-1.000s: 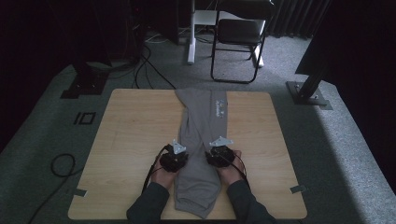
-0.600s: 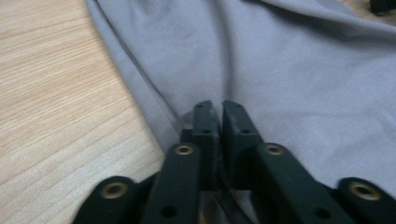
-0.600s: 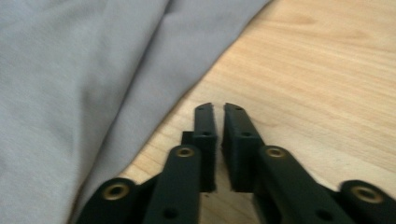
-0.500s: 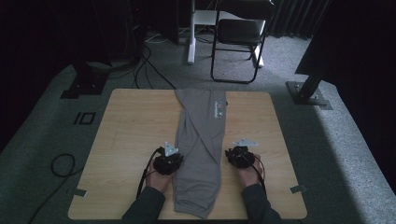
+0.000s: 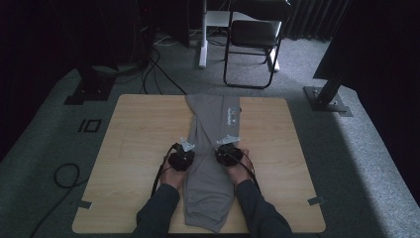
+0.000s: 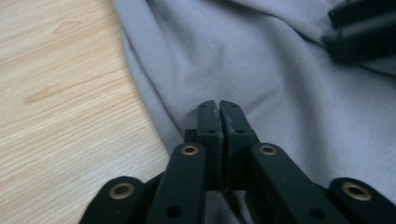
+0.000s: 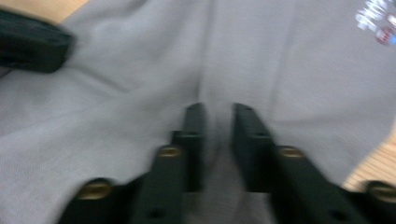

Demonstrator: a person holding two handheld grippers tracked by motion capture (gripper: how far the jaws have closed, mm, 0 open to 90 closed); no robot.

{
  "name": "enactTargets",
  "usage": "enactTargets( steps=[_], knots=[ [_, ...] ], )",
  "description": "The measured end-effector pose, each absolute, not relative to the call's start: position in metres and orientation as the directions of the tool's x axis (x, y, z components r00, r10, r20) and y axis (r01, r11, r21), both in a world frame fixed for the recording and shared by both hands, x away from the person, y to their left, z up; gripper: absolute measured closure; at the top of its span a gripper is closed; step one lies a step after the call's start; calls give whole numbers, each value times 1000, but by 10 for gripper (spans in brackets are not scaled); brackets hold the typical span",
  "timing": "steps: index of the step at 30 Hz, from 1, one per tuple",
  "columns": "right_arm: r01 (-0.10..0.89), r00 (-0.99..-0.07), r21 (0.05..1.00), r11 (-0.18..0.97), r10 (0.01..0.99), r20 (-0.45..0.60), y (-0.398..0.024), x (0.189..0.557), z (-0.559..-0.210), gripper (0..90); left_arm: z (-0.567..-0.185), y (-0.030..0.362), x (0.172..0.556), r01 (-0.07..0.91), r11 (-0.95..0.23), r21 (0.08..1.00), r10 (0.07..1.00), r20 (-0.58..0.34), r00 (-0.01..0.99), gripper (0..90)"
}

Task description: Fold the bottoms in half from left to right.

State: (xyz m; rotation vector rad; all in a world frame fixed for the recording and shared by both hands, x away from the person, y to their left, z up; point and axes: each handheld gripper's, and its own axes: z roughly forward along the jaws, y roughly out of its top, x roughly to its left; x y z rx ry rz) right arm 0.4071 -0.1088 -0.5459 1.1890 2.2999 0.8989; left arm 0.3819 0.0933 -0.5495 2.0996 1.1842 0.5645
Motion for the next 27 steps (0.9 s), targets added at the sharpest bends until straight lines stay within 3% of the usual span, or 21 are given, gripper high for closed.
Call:
enactTargets(
  steps=[2,7,14,18,22,26,27],
  knots=[
    [601,-518,698,391,855,-33,-119,408,-544,883,-550,96,380,579,-378,723,867,56,496,896],
    [642,-449,710,291,893,40,-155,406,-542,890,-552,103,376,586,-343,734,876,24,482,898],
    [648,-464,713,269,882,88,-169,397,-549,885,-552,102,362,574,-364,733,863,34,504,899],
    [646,-475,715,268,874,102,-174,389,-549,818,-552,105,349,572,-366,734,860,33,508,900],
    [663,-422,712,233,901,99,-186,388,-550,799,-552,114,349,586,-337,737,873,12,488,899],
    [646,-437,730,224,892,112,-186,388,-545,752,-551,120,356,601,-306,739,886,-11,464,800],
    [596,-495,767,239,861,116,-176,388,-537,682,-546,121,358,578,-293,761,877,-26,479,768]
  ],
)
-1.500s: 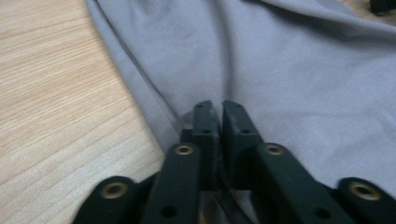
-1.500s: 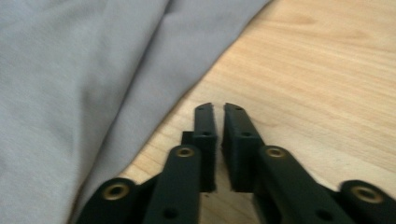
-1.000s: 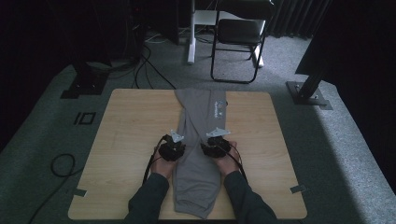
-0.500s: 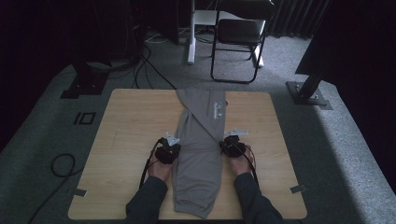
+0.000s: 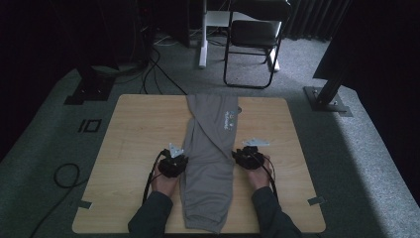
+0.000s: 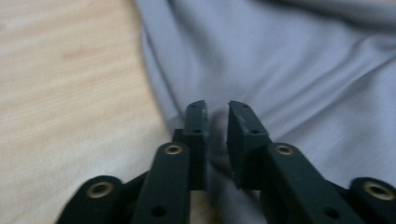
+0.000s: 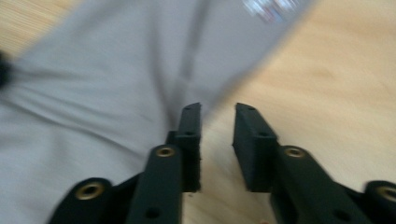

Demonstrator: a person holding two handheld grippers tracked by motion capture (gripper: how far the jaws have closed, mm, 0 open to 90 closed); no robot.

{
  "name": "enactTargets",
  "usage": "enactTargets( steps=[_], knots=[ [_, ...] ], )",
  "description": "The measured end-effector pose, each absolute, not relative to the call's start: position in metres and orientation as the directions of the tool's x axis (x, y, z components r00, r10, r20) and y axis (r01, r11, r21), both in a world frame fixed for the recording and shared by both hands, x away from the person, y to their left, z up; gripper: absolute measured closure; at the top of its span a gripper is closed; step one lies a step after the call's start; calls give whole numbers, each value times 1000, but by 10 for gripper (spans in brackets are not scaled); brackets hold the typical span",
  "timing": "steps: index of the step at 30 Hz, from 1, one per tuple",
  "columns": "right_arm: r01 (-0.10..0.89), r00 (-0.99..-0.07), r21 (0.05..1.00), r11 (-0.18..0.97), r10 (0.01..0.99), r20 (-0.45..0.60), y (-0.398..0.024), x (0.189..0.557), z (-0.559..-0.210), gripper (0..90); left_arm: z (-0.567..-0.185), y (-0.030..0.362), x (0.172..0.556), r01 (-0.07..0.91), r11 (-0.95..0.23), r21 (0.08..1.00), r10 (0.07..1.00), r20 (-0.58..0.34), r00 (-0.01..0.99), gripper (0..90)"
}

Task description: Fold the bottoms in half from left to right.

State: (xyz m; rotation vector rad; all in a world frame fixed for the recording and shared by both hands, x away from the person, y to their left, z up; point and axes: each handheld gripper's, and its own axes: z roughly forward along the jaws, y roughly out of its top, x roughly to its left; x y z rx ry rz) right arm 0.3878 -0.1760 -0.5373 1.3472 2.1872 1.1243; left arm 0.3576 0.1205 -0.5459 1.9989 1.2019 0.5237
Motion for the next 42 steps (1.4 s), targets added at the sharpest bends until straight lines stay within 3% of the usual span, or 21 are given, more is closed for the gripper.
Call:
enactTargets(
  steps=[1,2,4,9,13,14,15,22,27,42],
  knots=[
    [596,-495,767,239,861,116,-176,388,-537,682,-546,121,358,578,-293,761,877,-26,479,751],
    [568,-527,781,258,843,105,-166,391,-533,617,-540,117,360,552,-313,773,871,2,491,732],
    [550,-546,786,281,834,84,-153,397,-530,571,-537,113,368,545,-323,774,871,17,492,700],
    [553,-569,763,335,821,52,-125,417,-533,535,-547,105,395,596,-322,736,883,6,469,698],
    [583,-550,722,372,835,13,-117,429,-541,556,-550,105,400,614,-314,725,896,13,443,779],
    [609,-540,702,369,841,27,-119,433,-548,627,-550,106,400,625,-301,720,900,-3,437,879],
    [615,-533,703,358,845,36,-121,433,-548,648,-550,107,399,625,-300,720,900,-5,437,890],
    [630,-518,704,329,853,65,-143,417,-548,678,-552,117,377,632,-263,729,901,-48,431,900],
    [622,-534,708,334,842,72,-157,397,-549,684,-553,116,347,607,-304,735,884,-20,467,900],
    [605,-579,700,380,814,59,-167,357,-548,719,-554,115,305,610,-300,734,860,-68,505,900]
  ],
)
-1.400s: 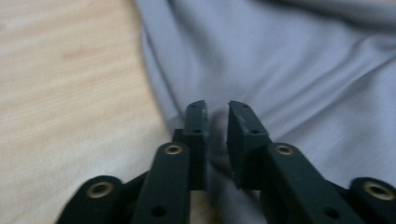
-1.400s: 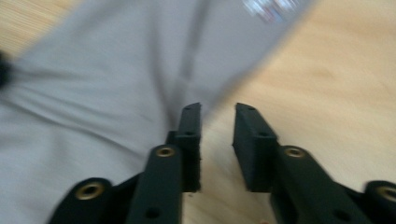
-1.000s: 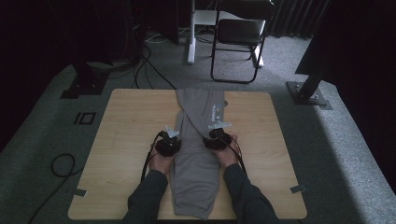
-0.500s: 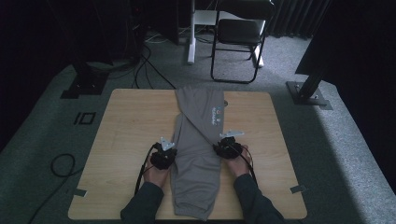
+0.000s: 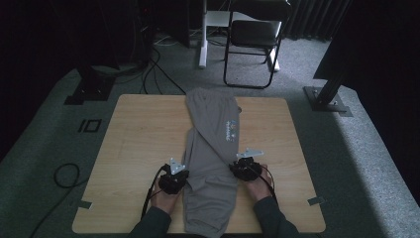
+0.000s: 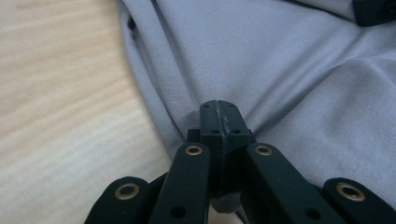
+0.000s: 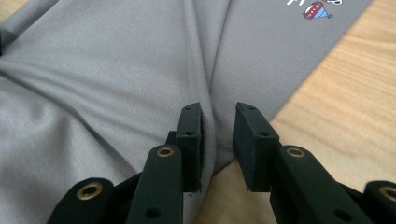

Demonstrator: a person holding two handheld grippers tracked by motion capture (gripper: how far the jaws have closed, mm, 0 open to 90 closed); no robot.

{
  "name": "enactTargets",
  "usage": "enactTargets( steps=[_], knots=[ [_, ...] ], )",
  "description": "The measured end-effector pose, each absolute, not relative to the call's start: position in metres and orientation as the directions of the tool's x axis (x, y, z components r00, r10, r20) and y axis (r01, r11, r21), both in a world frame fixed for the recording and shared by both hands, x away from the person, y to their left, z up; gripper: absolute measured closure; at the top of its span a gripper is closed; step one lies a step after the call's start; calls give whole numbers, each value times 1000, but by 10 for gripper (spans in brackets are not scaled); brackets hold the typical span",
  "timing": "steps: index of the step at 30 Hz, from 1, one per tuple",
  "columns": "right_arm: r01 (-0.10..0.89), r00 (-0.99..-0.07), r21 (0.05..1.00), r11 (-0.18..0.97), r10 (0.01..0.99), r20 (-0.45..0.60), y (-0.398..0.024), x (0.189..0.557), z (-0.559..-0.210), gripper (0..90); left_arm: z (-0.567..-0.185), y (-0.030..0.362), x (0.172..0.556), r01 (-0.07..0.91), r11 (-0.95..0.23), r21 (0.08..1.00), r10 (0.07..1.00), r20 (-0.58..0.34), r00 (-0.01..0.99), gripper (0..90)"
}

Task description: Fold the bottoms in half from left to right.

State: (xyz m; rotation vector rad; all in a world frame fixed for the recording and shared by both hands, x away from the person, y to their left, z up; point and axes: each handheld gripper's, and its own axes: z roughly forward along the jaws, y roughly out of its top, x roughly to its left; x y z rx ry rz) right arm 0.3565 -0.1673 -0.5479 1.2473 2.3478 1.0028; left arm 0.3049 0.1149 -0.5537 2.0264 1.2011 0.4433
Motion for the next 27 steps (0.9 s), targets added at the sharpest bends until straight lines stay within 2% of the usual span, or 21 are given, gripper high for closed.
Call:
enactTargets(
  steps=[4,6,9,13,17,18,19,20,21,27],
  knots=[
    [608,-589,683,405,807,46,-166,355,-545,693,-551,115,307,592,-306,745,842,-79,533,874],
    [588,-589,700,405,808,27,-159,363,-540,627,-542,114,321,565,-270,780,854,-77,515,804],
    [553,-608,721,418,794,7,-143,377,-533,590,-540,109,344,575,-296,762,868,-37,496,775],
    [524,-635,720,456,772,-27,-118,399,-529,588,-548,108,368,611,-282,740,886,-43,462,781],
    [510,-664,706,491,747,-40,-96,414,-531,593,-552,107,372,614,-286,735,893,-27,449,842],
    [512,-665,694,506,745,-51,-92,417,-532,658,-552,108,373,617,-282,734,896,-29,444,862],
    [515,-660,683,518,748,-71,-90,420,-534,776,-552,108,373,621,-281,732,898,-28,439,879],
    [529,-645,680,508,762,-67,-91,423,-535,854,-552,109,373,622,-283,730,898,-25,438,884],
    [548,-623,686,478,781,-47,-96,425,-534,891,-552,110,372,623,-279,730,900,-27,435,886],
    [619,-510,734,280,854,104,-153,429,-529,895,-553,123,366,630,-249,736,910,-45,412,890]
  ],
)
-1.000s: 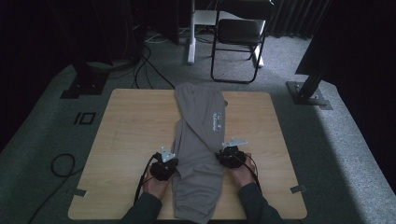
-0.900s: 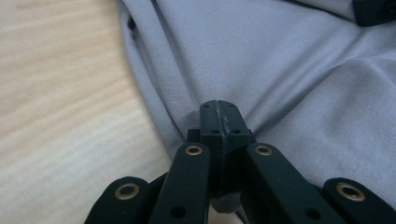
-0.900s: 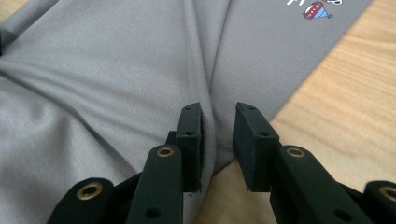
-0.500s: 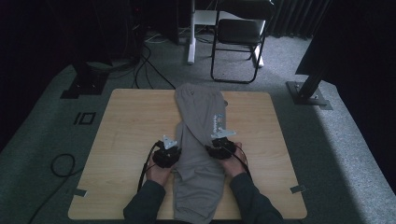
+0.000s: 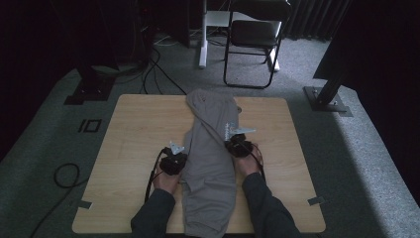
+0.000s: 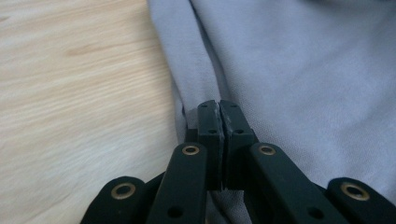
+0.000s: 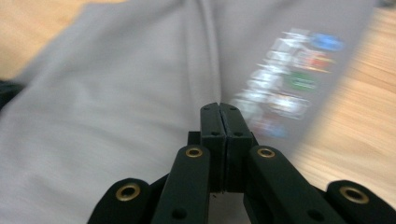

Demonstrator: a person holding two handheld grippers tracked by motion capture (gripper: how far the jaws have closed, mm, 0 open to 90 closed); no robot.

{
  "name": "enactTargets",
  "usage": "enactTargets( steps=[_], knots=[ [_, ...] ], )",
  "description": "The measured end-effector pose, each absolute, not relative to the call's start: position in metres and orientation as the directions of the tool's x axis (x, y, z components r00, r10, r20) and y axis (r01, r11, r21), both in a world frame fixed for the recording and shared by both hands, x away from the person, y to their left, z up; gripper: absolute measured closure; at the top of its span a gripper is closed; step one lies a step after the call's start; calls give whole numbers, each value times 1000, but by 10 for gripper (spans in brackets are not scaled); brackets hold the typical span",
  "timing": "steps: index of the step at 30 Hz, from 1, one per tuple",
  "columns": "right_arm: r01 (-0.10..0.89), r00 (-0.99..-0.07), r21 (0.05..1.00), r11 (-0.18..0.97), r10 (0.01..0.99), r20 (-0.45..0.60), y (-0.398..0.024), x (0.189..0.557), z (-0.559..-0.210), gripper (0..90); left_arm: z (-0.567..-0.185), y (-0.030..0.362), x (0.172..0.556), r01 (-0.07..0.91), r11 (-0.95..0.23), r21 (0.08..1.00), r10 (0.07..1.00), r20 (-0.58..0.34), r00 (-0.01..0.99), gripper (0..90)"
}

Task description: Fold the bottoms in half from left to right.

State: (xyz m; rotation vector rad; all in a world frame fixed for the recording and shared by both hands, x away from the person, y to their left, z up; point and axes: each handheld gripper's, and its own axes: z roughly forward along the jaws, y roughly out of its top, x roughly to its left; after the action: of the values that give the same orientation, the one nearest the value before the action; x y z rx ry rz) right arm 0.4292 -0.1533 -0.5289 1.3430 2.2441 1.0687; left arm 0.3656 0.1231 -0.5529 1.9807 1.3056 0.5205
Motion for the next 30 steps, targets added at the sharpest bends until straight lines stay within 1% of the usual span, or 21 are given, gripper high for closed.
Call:
enactTargets(
  steps=[1,2,3,5,7,8,11,14,15,16,18,19,20,21,25,30],
  knots=[
    [619,-510,734,280,854,104,-153,429,-529,895,-553,123,366,630,-249,736,910,-45,412,891],
    [634,-492,732,250,860,133,-163,429,-530,895,-553,123,366,630,-249,736,910,-45,412,891],
    [655,-478,720,230,864,159,-176,429,-534,895,-553,127,363,636,-236,735,909,-64,411,890],
    [661,-486,709,245,860,156,-178,427,-540,879,-552,126,364,636,-237,735,902,-76,425,869],
    [665,-483,700,260,865,138,-176,427,-544,820,-550,123,365,607,-247,755,895,-62,441,788],
    [667,-483,697,263,865,136,-175,427,-545,791,-549,122,367,600,-248,760,895,-57,443,772],
    [665,-466,703,251,876,128,-172,427,-544,699,-547,119,377,600,-260,757,900,-36,434,758],
    [626,-495,736,257,861,120,-164,428,-538,614,-550,120,389,618,-253,744,904,-46,425,750],
    [616,-502,740,269,858,105,-161,429,-536,609,-552,120,393,630,-253,734,907,-46,418,760],
    [615,-501,737,282,861,88,-158,432,-537,608,-552,121,394,628,-252,736,907,-47,418,790],
    [632,-491,715,298,868,73,-153,437,-540,613,-552,122,394,640,-240,730,913,-56,405,854],
    [642,-489,702,307,870,67,-152,439,-543,628,-552,121,393,637,-250,729,912,-43,408,864],
    [651,-484,689,318,873,54,-150,440,-545,639,-551,121,391,634,-261,728,911,-31,411,869],
    [644,-483,695,320,875,44,-150,439,-547,641,-551,120,389,633,-263,728,912,-28,410,872],
    [638,-485,701,318,873,45,-153,432,-548,664,-552,124,378,637,-250,730,911,-47,411,874],
    [628,-507,702,337,861,41,-157,415,-548,683,-552,125,354,638,-256,726,902,-57,427,874]
  ],
)
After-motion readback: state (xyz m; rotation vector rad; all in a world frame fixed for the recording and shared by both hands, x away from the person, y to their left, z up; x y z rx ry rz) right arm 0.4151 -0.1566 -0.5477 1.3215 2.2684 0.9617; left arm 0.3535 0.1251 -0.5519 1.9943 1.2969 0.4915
